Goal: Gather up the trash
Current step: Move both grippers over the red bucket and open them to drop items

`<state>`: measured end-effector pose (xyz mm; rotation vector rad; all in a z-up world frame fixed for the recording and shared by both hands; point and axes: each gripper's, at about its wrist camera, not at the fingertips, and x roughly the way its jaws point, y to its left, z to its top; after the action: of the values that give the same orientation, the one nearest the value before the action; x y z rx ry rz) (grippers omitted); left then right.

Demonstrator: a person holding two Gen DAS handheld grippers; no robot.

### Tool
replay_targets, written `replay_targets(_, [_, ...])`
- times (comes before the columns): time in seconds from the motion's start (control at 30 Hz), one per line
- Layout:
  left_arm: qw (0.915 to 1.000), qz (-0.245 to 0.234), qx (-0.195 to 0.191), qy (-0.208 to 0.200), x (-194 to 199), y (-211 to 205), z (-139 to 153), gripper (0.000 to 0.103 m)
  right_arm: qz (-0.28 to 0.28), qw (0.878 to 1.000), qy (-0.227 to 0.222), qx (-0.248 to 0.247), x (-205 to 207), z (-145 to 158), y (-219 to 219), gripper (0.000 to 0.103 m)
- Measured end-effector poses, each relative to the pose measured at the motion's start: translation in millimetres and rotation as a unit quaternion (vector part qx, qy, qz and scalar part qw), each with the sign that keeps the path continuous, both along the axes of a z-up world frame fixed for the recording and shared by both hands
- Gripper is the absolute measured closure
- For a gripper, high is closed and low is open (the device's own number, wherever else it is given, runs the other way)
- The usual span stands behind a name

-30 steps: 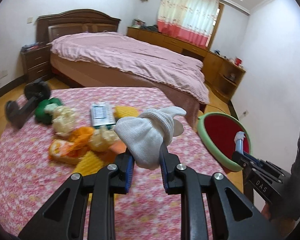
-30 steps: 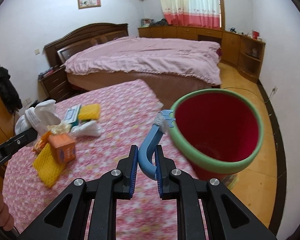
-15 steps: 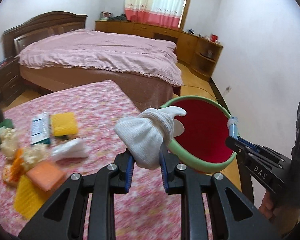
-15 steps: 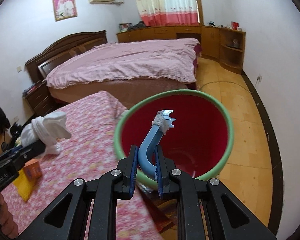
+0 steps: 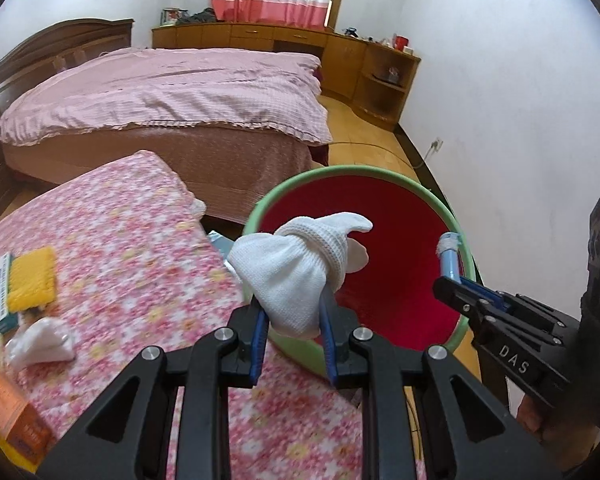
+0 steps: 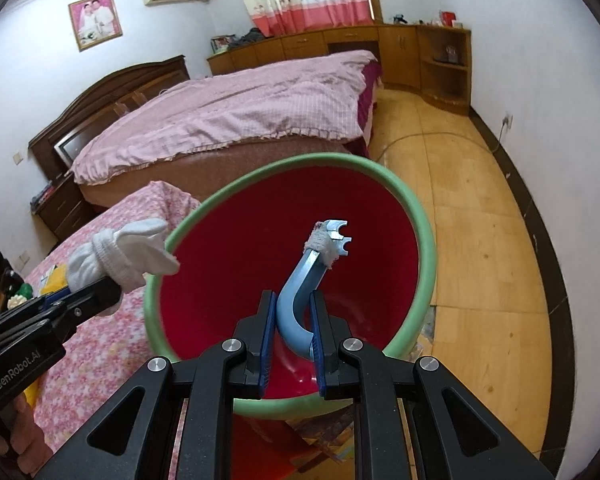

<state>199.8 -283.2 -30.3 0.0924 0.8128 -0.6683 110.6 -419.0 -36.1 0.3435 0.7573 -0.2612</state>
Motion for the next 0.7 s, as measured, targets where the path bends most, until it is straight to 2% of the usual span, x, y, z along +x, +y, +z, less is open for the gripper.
replay_targets(0.17, [0.9999,-0.01,-0.005,0.011,5.2,-11.7,-7.5,0.08,0.002,1.0,0.0,0.009,1.4,-6.5,-8.1,0.086])
replay_targets(0.37, [0.9998,0.002,-0.002,0.021,9.7,-17.2,-14.0,0.06,0.009,1.0,0.001,0.015,2.6,-11.4,-10.7,0.086])
replay_targets(0.5, [0.9998,0.006,0.002,0.02,9.6,-16.2,-15.0,0.059,0.012,1.0,0.002,0.017,3.6,-13.3,-10.0,0.086])
replay_targets(0.6, [0.9997,0.011,0.004,0.02,9.4,-13.7,-15.3,0.059,0.014,1.0,0.003,0.019,3.9,-13.7,-9.4,0.079])
replay_targets(0.63, [0.9997,0.014,0.004,0.019,9.0,-12.4,-15.3,0.059,0.012,1.0,0.004,0.019,4.3,-13.5,-10.1,0.074])
replay_targets(0.7, [0.9996,0.018,0.003,0.021,8.4,-8.6,-15.0,0.059,0.01,1.0,0.008,0.021,4.6,-13.8,-9.5,0.072])
